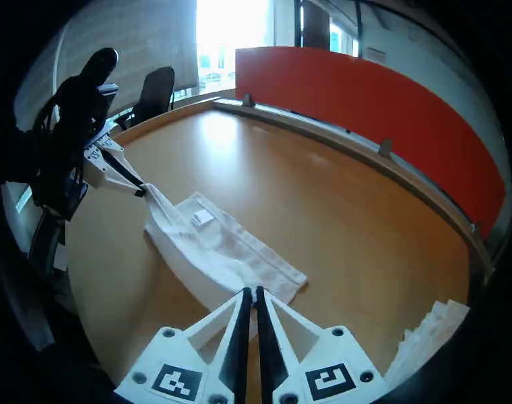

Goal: Fold towel

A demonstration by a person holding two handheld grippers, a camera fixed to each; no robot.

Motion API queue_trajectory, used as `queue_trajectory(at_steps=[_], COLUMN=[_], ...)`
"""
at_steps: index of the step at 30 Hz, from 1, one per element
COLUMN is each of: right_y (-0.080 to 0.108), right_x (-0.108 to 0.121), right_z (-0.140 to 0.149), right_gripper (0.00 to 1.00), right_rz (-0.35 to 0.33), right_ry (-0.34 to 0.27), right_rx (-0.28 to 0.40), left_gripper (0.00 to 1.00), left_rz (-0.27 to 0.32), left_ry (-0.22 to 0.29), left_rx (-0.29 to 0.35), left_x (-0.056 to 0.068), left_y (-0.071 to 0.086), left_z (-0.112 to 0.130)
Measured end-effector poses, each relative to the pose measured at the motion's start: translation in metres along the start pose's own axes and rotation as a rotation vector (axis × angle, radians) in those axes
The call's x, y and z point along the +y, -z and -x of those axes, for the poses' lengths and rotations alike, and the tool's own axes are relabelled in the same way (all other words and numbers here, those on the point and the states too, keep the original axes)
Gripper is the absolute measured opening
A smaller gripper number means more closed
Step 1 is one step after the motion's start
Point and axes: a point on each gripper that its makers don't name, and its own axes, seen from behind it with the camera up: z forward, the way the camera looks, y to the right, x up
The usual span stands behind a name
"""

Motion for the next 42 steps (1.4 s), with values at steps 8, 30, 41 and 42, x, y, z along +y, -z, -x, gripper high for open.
queue_trajectory(at_steps=[8,30,41,42], right_y=[-0.008,-0.046,-0.059,-0.060], right_x=[0.003,0.033,0.046,0.048], right_z=[0.006,0.017,0.026,0.026], right_gripper=[0.07,0.07,0.33,0.37], right_rz=[-0.002,0.035,0.089,0.094], right_ry=[-0.010,-0.069,-0.105,-0.109], right_rx=[-0.019,-0.059,-0.075,-0.077], left_gripper=[0.11,0.19,0.28,0.29], left_rz=[0.005,-0.035,-0.075,-0.081], left_ry=[-0.006,-0.035,-0.075,-0.079], left_rx=[-0.011,-0.040,-0.047,-0.046], left_x=[-0.003,-0.028,-0.038,-0.039], left_y=[-0.011,-0.060,-0.075,-0.075], left_z=[0.001,-0.003,0.002,0.002])
